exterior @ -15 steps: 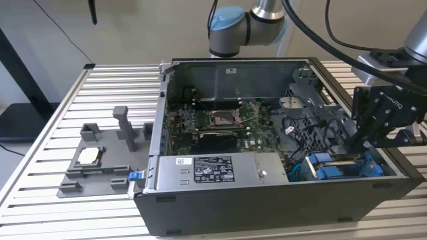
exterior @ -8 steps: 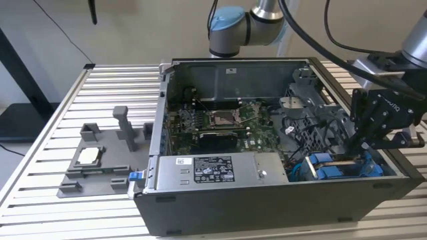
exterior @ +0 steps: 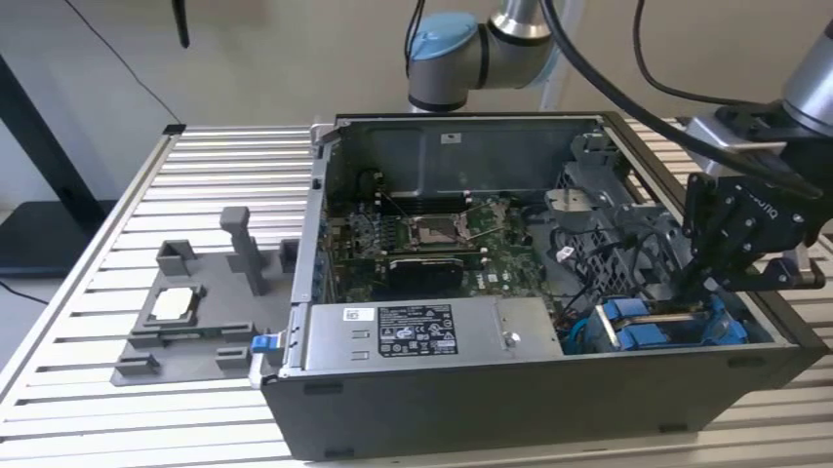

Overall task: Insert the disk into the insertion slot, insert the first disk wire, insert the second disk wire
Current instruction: 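Insert the first disk wire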

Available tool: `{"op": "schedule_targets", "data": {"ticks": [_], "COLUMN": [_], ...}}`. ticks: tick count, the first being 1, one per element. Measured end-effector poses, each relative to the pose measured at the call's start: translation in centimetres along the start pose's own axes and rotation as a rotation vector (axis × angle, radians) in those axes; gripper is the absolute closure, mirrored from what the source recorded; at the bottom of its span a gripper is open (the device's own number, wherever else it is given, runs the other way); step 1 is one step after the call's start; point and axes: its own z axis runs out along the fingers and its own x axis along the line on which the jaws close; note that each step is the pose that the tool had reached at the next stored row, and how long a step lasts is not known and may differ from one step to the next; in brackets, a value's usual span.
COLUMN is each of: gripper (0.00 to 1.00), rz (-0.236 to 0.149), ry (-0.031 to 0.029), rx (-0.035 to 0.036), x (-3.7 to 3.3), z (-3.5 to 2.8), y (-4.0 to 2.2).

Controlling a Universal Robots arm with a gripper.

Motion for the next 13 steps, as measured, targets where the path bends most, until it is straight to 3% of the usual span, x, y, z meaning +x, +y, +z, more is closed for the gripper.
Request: {"op": "schedule_targets", "data": {"ticks": [13], "gripper": [0.81], "rz": [0.042], "ry": [-0.0021], "rx": [0.001], "x": [0.07], "z": [0.12], "y": [-0.04]}}
